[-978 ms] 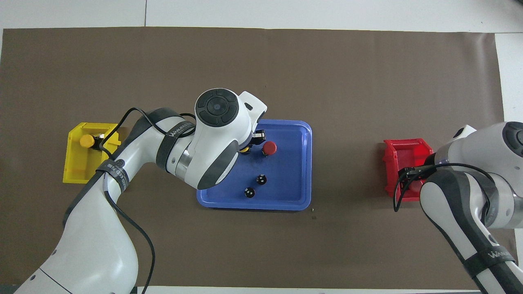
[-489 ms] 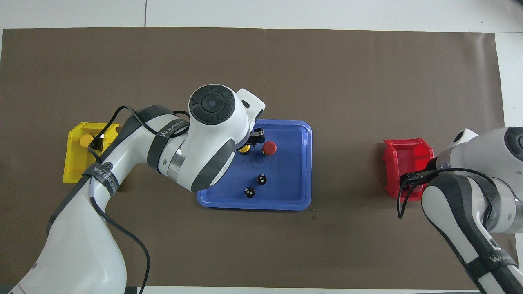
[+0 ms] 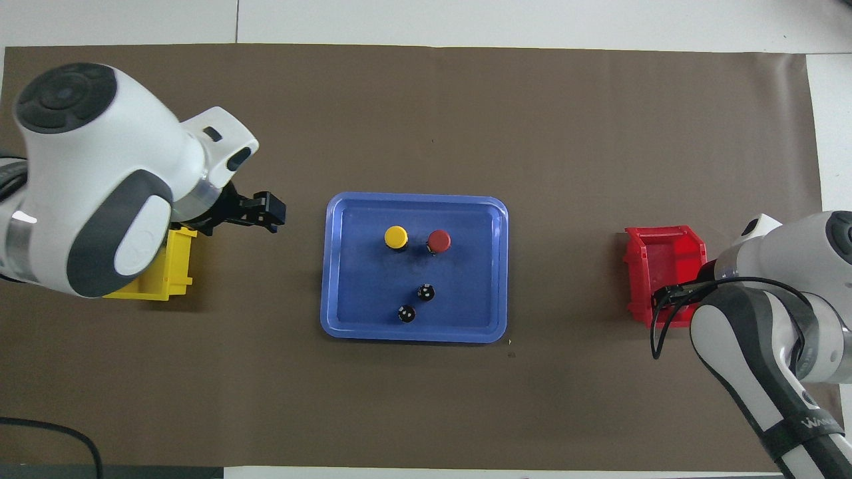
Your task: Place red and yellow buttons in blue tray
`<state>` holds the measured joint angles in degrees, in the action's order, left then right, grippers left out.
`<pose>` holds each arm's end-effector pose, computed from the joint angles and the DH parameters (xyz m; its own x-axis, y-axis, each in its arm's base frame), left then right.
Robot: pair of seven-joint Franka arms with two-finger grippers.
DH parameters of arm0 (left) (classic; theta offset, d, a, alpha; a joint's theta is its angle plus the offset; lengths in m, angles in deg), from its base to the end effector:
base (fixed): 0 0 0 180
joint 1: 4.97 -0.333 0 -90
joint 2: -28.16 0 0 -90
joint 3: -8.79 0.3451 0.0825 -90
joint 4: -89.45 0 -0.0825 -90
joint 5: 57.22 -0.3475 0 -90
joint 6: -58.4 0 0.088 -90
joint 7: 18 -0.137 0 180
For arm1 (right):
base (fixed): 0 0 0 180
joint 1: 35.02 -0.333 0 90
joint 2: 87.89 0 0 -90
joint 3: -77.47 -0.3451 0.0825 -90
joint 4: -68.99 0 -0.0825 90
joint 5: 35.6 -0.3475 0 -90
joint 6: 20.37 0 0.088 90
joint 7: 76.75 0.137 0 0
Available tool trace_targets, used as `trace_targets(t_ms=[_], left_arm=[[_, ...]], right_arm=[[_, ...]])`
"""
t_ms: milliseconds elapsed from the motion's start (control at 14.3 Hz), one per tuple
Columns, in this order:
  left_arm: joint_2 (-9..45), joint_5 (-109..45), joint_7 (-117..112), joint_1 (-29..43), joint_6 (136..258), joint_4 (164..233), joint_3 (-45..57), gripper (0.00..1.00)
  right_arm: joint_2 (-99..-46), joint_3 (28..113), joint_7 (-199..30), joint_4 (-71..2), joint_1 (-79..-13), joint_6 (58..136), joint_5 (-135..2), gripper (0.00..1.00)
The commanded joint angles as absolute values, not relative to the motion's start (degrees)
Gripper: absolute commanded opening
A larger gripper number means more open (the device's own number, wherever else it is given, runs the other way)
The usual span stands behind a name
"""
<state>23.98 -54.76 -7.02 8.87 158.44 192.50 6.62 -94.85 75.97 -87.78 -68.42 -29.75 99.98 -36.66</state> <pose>0.5120 -0.1517 0.5002 0.9882 -0.0782 -0.1313 -0.0764 -0.9969 0.0191 0.4198 -0.0263 0.3726 0.9784 0.1173 -0.1701 0.1113 -0.9928 -0.0443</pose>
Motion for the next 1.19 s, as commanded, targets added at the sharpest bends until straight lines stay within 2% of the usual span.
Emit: trace_targets(t_ms=[0, 140, 210, 489, 629, 699, 908, 1118], left_arm=[[26.3, -54.8, -18.5, 0.2, 160.9, 196.0, 6.0, 1.00], [26.3, -54.8, -21.9, -3.5, 163.9, 196.9, 6.0, 1.00], [26.4, -54.8, -22.7, -4.3, 165.6, 197.8, 6.1, 1.00], [26.5, -55.4, -23.4, -7.2, 169.9, 200.5, 6.0, 0.93], [26.4, -56.5, -23.4, -8.5, 172.8, 202.6, 6.0, 0.88], [26.4, -56.6, -23.4, -8.9, 174.9, 204.0, 6.0, 0.86], [26.3, -56.6, -23.5, -9.0, 177.4, 206.6, 6.0, 0.75], [26.3, -56.6, -23.3, -8.9, 179.7, 209.1, 6.0, 0.67]], right_arm=[[-97.2, 75.4, -90.3, -71.5, -28.5, 102.1, -37.4, 0.58], [-97.5, 75.4, -90.2, -72.8, -28.6, 103.6, -37.4, 0.58], [-97.5, 75.4, -90.3, -72.9, -28.6, 104.0, -37.4, 0.54], [-97.4, 75.4, -90.3, -72.5, -28.6, 104.1, -37.4, 0.29], [-96.9, 75.4, -90.2, -71.0, -28.9, 102.9, -37.4, 0.25], [-96.5, 75.4, -90.1, -69.3, -29.2, 101.3, -37.3, 0.25], [-93.5, 74.8, -89.5, -58.1, -30.2, 90.0, -37.2, 0.25], [-90.2, 74.7, -82.4, -46.6, -34.0, 81.5, -37.4, 0.25]])
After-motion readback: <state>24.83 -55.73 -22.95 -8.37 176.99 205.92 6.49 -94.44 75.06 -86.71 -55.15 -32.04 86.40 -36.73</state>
